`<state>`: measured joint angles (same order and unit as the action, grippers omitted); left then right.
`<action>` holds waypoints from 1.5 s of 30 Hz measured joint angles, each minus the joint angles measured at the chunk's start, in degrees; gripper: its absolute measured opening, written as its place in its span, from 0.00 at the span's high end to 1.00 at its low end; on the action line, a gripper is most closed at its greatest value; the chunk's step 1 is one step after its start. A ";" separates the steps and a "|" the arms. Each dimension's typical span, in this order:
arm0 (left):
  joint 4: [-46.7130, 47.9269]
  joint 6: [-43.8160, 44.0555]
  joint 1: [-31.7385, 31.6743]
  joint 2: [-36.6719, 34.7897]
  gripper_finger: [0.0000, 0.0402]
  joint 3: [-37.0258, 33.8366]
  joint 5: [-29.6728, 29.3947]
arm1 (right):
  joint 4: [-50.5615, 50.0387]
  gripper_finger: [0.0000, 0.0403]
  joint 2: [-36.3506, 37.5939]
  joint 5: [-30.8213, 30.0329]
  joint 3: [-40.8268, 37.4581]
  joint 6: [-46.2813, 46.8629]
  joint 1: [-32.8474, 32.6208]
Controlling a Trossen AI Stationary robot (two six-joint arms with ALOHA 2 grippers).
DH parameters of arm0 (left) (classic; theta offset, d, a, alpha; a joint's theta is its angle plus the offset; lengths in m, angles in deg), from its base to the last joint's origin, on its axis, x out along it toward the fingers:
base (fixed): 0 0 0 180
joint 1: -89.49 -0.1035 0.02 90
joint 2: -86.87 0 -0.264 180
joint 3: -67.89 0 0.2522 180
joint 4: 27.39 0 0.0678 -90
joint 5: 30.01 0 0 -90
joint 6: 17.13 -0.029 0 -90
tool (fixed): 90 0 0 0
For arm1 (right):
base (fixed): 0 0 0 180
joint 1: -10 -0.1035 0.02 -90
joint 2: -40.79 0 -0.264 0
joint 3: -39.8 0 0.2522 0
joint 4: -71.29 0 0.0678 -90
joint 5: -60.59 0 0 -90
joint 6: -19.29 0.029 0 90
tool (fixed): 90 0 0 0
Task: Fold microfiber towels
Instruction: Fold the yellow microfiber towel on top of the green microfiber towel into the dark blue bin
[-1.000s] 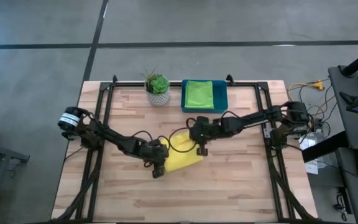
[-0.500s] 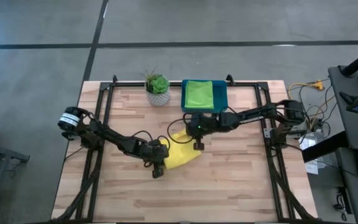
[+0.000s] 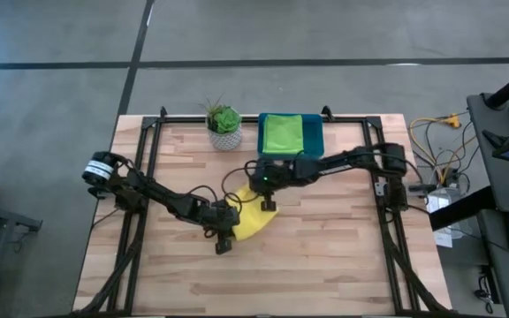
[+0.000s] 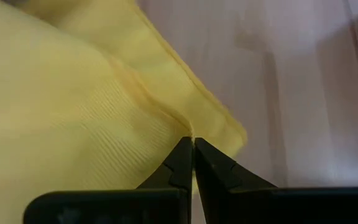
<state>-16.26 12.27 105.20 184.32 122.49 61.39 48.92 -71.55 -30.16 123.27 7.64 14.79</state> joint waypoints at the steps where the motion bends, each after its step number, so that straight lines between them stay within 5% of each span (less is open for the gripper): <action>1: 0.00 0.03 0.00 0.00 1.00 0.00 0.03 | -0.73 0.98 -1.03 -0.12 1.02 0.01 0.23; 11: -0.01 0.14 0.00 0.00 1.00 -0.09 0.16 | -4.78 0.98 -4.73 -0.30 8.43 2.09 1.91; 18: -0.03 -0.07 0.02 -0.04 1.00 -0.31 0.72 | -11.56 0.98 2.66 2.96 -0.49 11.04 0.27; 26: 0.85 -4.98 -0.66 -2.72 1.00 -0.46 -0.49 | -8.88 0.98 16.51 -0.77 -15.63 27.23 -14.31; 34: 0.55 -7.52 -3.67 -10.10 1.00 -0.42 -6.24 | -8.83 0.98 20.92 -9.64 -18.63 41.43 -27.68; 45: -2.65 -9.20 -13.45 -8.16 1.00 0.03 -3.09 | -9.39 0.98 17.76 -14.67 -10.56 33.10 -26.98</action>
<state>-18.91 3.07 91.75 176.16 122.52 58.29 39.53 -53.78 -44.83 112.71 40.75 -12.19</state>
